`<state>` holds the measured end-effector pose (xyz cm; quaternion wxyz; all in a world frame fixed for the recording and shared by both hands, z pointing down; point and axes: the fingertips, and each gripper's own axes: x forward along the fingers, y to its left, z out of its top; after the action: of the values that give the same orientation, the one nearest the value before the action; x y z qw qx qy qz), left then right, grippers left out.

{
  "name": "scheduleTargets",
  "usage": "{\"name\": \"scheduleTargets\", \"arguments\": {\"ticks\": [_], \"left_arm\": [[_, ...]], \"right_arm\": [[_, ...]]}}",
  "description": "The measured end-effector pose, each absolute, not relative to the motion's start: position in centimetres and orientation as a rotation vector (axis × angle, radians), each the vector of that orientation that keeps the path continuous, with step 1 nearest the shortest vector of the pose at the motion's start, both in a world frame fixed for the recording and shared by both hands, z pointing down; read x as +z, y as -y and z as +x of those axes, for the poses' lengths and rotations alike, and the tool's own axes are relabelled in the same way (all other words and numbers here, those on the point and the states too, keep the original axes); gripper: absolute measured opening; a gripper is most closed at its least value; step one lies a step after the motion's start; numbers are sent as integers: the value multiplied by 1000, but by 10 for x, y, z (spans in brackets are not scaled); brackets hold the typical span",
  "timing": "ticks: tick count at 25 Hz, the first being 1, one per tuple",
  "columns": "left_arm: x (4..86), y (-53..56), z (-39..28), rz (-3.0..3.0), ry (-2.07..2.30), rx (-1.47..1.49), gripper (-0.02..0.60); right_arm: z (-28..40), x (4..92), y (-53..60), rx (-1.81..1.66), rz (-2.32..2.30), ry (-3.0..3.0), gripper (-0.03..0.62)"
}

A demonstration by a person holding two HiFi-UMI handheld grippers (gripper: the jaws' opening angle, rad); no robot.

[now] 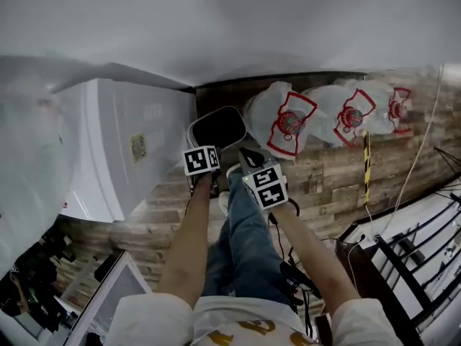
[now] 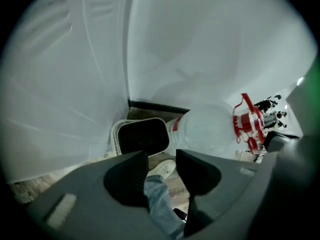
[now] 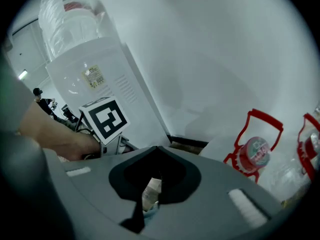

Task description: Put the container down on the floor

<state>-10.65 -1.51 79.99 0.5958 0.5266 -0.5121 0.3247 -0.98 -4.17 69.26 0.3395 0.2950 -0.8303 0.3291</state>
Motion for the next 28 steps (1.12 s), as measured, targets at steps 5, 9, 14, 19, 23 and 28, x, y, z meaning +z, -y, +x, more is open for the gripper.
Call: {"name": "scheduleTargets", "arguments": {"ticks": [5,9,14,19,23,28], "left_arm": [[733,38,-104,1458,1237,835,111],[682,37,-105,1574,1273,770,63],[595,50,-101,1752,1383,641,26],[490,53,-105,1931,1552,461,2],[418,49,-107,2041,1617,292,0],[349,32,-99,2209,1551,205,2]], "right_arm": [[5,642,61,810,852,2170,25],[16,595,70,817,961,2187,25],[32,537,70,704,1029,2222,25],[59,479,53,623,1133,2202,25],[68,430,34,549,1202,2240,25],[70,378,10,466,1271,2292,25]]}}
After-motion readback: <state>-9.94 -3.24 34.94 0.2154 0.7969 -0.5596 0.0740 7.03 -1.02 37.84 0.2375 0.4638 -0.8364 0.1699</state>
